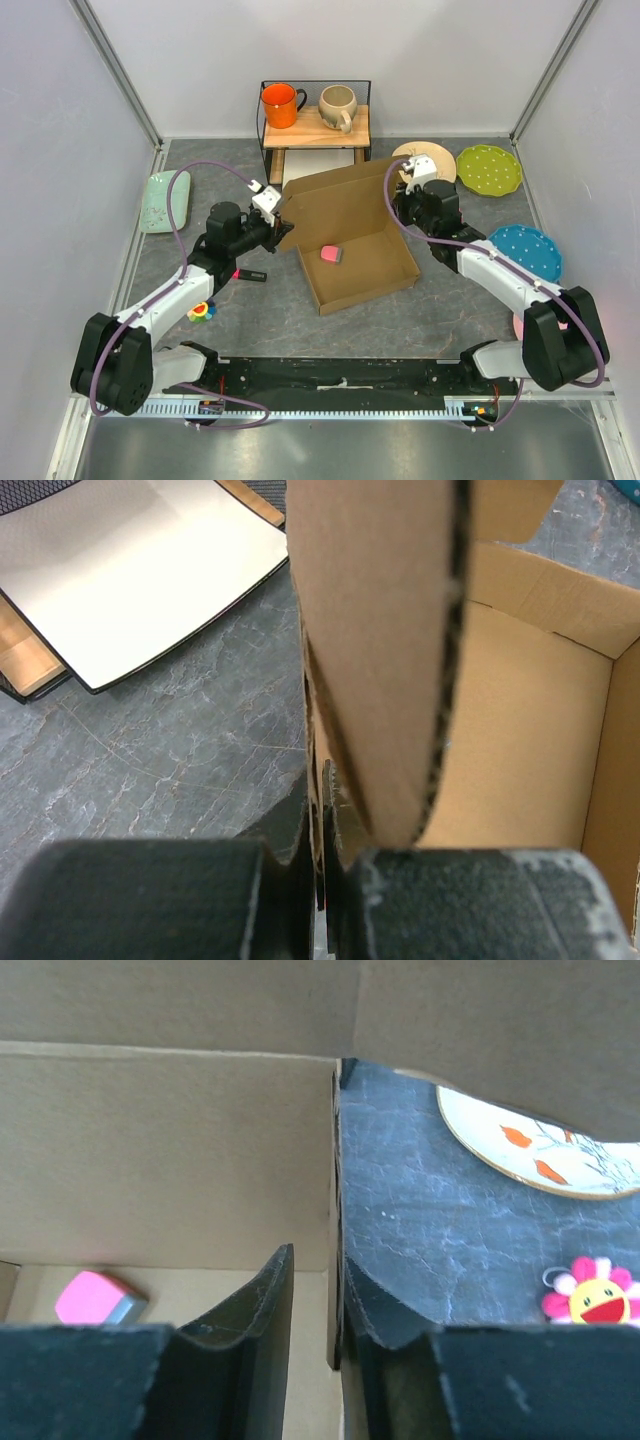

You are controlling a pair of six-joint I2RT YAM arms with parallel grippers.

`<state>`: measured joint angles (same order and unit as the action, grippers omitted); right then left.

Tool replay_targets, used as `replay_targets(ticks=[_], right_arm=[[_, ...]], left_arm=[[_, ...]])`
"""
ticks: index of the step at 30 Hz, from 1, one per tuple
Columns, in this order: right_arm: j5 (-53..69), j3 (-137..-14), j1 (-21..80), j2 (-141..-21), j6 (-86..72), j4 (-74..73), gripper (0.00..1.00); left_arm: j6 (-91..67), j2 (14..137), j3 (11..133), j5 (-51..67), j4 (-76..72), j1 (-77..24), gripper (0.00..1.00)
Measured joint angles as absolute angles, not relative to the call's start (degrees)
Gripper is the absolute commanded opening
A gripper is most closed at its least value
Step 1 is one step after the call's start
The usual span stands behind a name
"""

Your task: Fold the paper box

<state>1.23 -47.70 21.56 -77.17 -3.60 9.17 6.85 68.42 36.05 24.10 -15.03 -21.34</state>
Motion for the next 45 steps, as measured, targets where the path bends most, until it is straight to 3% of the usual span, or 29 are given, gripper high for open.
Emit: replay_targets(ticks=[9, 12, 16, 22, 40, 45], right_arm=[[-11.5, -45.0, 27.2, -75.8, -5.3, 7.3, 0.10], [-15.9, -44.4, 29.2, -74.7, -7.0, 6.2, 0.07], [-18.3, -42.8, 30.5, -71.9, -9.2, 4.1, 0.02], [-20.8, -42.3, 32.4, -69.8, -12.3, 1.1, 0.00], [-23.0, -42.3, 33.9, -68.1, -15.3, -2.1, 0.00], [-22.9, -42.3, 34.0, -67.9, -15.3, -2.6, 0.00]], left_arm=[[6.8, 68.6, 36.1, 23.4, -15.1, -21.3, 0.08], [6.8, 69.3, 36.4, 22.2, -15.0, -21.1, 0.16], [6.5, 71.2, 38.5, 20.9, -13.9, -21.1, 0.36], [4.1, 71.8, 40.0, 19.8, -12.5, -21.1, 0.48], [-1.1, 63.2, 39.3, 17.3, -12.0, -21.4, 0.51], [-2.5, 63.4, 38.2, 14.8, -12.1, -22.0, 0.45]])
